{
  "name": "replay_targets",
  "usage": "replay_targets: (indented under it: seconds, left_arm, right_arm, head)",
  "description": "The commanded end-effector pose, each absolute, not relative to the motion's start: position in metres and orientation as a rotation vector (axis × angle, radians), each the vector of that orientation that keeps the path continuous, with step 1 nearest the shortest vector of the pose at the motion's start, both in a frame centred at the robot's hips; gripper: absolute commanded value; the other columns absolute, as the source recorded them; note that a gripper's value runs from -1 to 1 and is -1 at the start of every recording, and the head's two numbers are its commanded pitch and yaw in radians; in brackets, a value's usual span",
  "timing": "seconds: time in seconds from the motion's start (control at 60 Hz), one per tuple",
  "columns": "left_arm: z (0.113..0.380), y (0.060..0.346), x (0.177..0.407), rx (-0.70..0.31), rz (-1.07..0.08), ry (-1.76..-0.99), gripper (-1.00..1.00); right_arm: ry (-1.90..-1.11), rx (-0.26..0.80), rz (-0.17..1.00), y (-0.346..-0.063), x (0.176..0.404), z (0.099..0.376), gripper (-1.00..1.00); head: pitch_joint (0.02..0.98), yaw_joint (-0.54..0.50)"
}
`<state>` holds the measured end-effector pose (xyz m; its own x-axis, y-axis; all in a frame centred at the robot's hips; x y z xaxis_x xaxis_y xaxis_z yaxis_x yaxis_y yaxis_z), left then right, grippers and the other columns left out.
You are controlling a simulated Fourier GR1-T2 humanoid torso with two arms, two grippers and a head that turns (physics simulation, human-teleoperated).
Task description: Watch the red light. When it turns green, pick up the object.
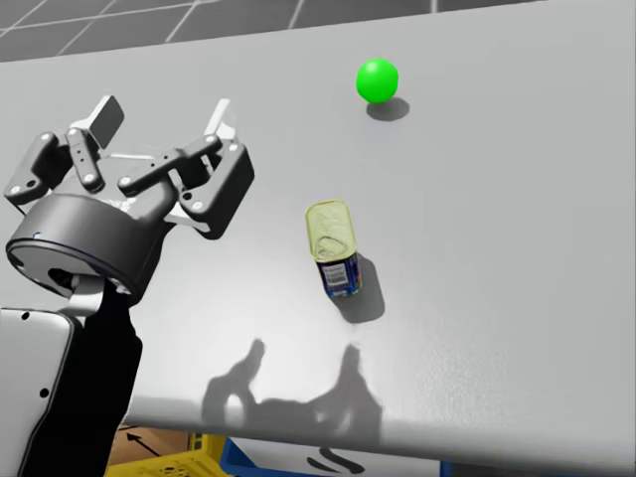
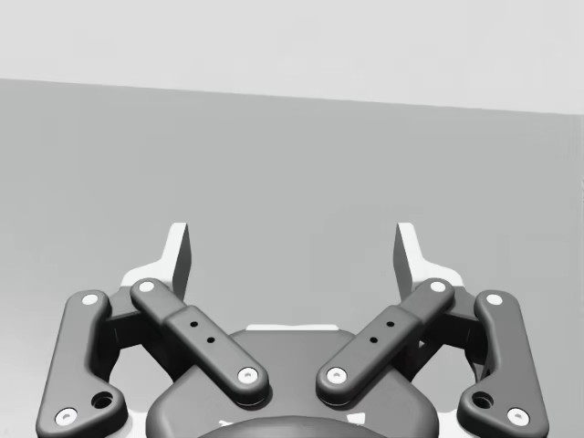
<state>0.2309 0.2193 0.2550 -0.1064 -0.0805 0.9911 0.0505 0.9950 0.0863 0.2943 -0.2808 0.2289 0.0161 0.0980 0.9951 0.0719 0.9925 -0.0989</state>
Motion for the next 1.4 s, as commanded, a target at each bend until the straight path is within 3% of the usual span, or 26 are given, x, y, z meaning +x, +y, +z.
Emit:
replay_targets:
  seconds: [0.017, 0.217, 0.45, 0.583, 1.05, 1.4]
  left_arm:
    - [0.239, 0.211, 0.194, -0.021, -0.121, -1.627, -1.00]
    - [0.208, 0.203, 0.172, -0.032, -0.185, -1.518, -1.00]
    - [0.166, 0.186, 0.154, -0.119, -0.221, -1.392, -1.00]
    - [0.152, 0.175, 0.152, -0.142, -0.225, -1.373, -1.00]
    - [0.142, 0.146, 0.192, -0.143, -0.156, -1.368, -1.00]
    - [0.143, 0.136, 0.230, -0.152, -0.085, -1.310, -1.00]
  right_arm:
    - [-1.559, -0.144, 0.021, -0.281, 0.295, 0.229, -1.00]
    - [-1.562, -0.148, 0.019, -0.281, 0.295, 0.229, -1.00]
    - [-1.562, -0.141, 0.014, -0.282, 0.294, 0.230, -1.00]
    - [-1.561, -0.137, 0.013, -0.282, 0.294, 0.230, -1.00]
    - [-1.555, -0.116, 0.012, -0.283, 0.295, 0.230, -1.00]
    - [-1.549, -0.094, 0.006, -0.283, 0.295, 0.231, -1.00]
  head:
    - [0.853, 0.24]
    - [0.854, 0.24]
    - [0.851, 0.24]
    - [0.850, 0.24]
    - [0.851, 0.24]
    - [0.854, 0.23]
